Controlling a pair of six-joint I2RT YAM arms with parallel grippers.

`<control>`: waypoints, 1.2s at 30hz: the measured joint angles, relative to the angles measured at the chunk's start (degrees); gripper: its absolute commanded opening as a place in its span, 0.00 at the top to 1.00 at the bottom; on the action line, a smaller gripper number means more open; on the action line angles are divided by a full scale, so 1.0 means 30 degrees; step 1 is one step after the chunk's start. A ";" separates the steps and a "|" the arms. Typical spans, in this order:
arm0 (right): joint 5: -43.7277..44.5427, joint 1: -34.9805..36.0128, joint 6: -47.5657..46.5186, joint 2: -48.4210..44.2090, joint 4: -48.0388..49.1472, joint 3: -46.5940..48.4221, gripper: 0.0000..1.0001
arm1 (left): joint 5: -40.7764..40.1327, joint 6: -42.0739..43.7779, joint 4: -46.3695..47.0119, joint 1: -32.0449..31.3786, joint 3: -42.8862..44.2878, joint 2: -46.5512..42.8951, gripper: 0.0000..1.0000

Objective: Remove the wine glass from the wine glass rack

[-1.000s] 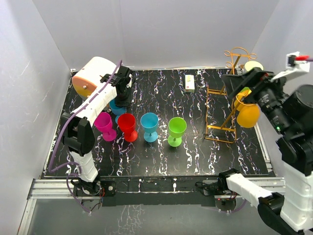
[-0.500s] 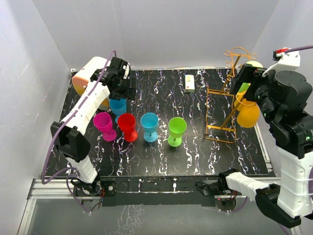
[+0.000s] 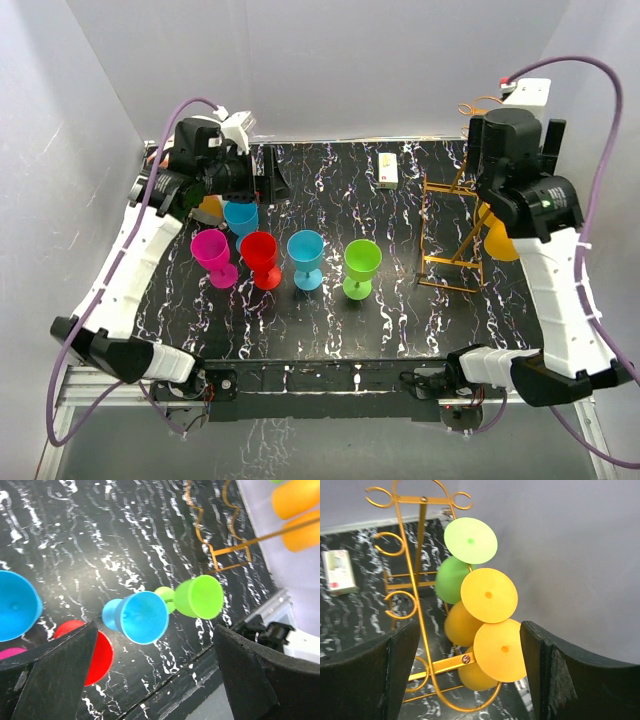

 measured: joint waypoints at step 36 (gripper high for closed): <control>-0.2499 -0.3840 -0.6914 0.6666 0.3308 0.1625 0.56 | 0.3082 0.0474 0.2142 -0.3665 -0.3213 -0.2412 0.01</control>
